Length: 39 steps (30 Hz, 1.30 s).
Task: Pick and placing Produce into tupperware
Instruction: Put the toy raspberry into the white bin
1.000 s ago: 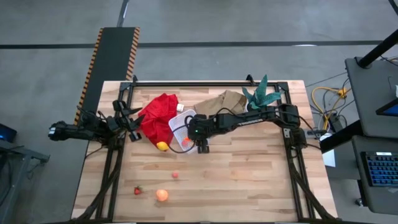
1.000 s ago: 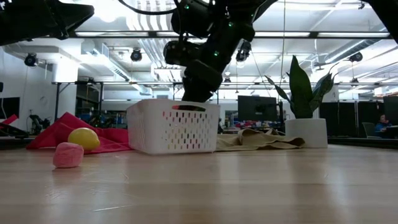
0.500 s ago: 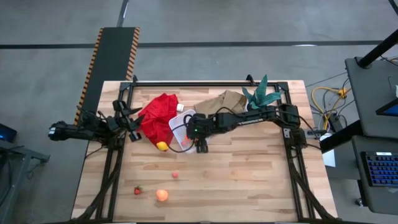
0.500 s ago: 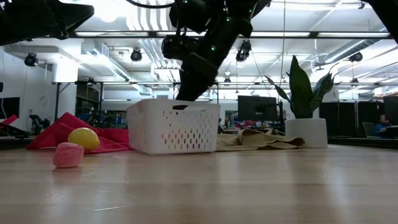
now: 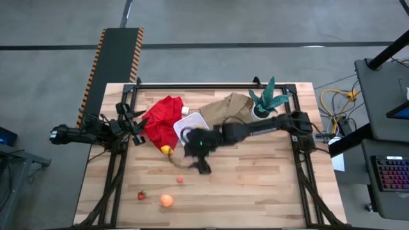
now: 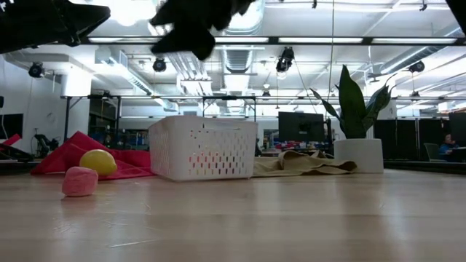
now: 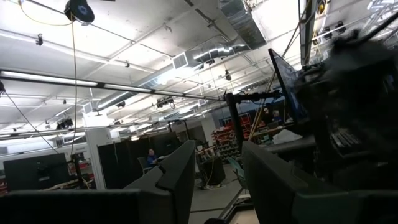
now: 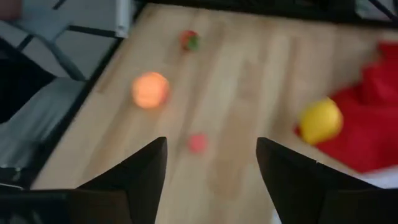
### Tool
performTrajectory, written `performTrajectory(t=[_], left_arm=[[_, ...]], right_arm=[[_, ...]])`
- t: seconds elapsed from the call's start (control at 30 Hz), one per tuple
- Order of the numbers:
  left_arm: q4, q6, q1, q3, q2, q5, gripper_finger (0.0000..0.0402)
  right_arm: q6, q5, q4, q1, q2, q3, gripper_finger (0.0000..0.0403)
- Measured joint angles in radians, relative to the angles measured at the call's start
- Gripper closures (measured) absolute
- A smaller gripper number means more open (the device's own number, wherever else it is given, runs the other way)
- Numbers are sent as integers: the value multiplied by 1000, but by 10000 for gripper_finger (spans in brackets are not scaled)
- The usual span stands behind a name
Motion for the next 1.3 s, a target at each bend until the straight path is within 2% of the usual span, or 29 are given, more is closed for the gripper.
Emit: performTrajectory(t=[0.23,0.37,0.53,0.73,1.0,1.3], left_arm=[[0,19,0,0,0,-1,283],[0,24,0,0,0,0,283],[1,29,0,0,-1,-1,283],[1,52,0,0,-2,-1,283],[-1,50,0,1,0,-1,283],[-5,44,0,1,0,-3,283]], right_arm=[[-60,185,114,107,56,-2,167],[-47,167,187,111,134,-4,169],[-34,167,199,104,219,29,170],[-63,166,213,102,341,137,172],[-58,161,1,96,462,327,172],[-44,140,-35,96,478,319,172]])
